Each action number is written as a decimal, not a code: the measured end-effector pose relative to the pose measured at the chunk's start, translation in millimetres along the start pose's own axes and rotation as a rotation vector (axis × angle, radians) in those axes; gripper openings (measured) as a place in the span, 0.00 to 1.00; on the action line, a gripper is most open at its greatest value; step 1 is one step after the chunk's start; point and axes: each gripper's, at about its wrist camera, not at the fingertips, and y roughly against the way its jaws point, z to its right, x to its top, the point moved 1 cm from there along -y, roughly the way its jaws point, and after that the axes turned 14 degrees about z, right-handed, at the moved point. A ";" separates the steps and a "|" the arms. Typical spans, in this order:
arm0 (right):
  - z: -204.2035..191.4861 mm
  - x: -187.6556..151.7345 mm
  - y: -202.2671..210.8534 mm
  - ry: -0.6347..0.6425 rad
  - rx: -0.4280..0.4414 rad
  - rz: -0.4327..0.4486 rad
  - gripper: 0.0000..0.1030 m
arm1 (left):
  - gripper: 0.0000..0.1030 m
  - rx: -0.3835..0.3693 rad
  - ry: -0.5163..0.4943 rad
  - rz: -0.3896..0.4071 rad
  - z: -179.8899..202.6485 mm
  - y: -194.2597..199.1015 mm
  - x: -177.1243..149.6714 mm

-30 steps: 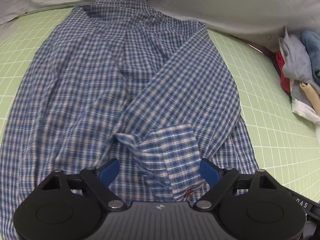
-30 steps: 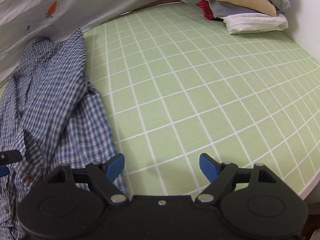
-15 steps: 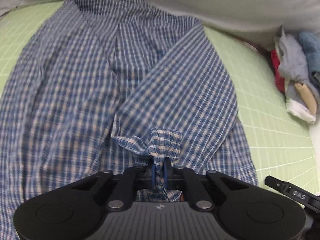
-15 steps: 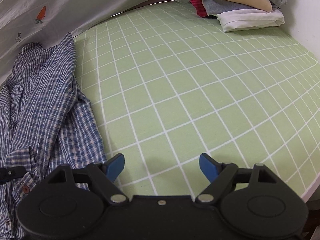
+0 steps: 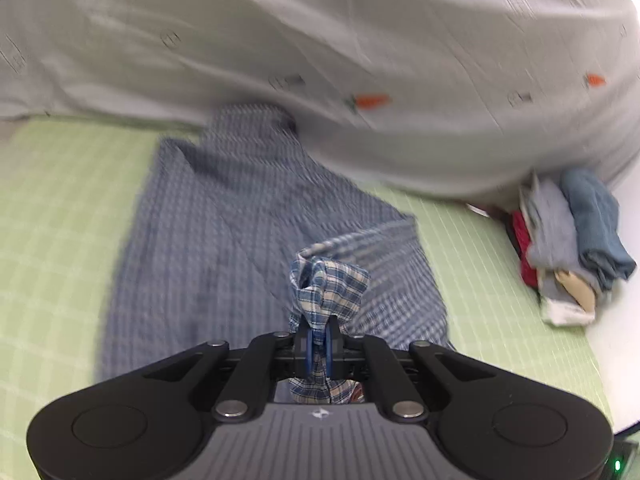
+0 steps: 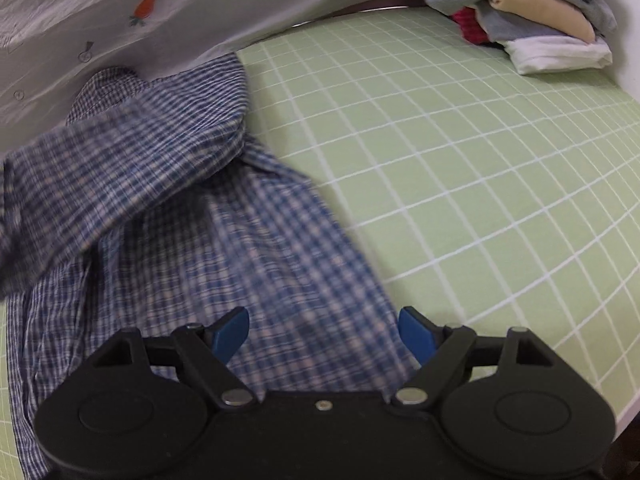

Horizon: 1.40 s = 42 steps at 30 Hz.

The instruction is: Fold clothes

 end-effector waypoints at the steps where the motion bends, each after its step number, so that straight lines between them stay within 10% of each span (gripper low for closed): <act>1: -8.0 -1.5 -0.3 -0.001 -0.006 0.002 0.80 | 0.06 0.005 0.001 0.006 -11.6 -0.9 7.5; 17: -129.9 6.5 -15.3 0.129 -0.156 0.070 0.80 | 0.05 -0.039 0.244 0.168 -202.0 -27.9 138.7; 25: -176.3 10.7 -30.9 0.250 -0.148 0.055 0.80 | 0.06 0.128 0.291 0.094 -259.8 -55.8 121.6; 36: -183.7 2.4 -19.0 0.371 -0.119 0.070 0.80 | 0.67 0.273 0.246 -0.020 -260.3 -41.2 59.5; 42: -157.1 0.0 4.7 0.326 -0.091 0.125 0.80 | 0.80 0.230 0.223 -0.021 -206.0 0.0 25.4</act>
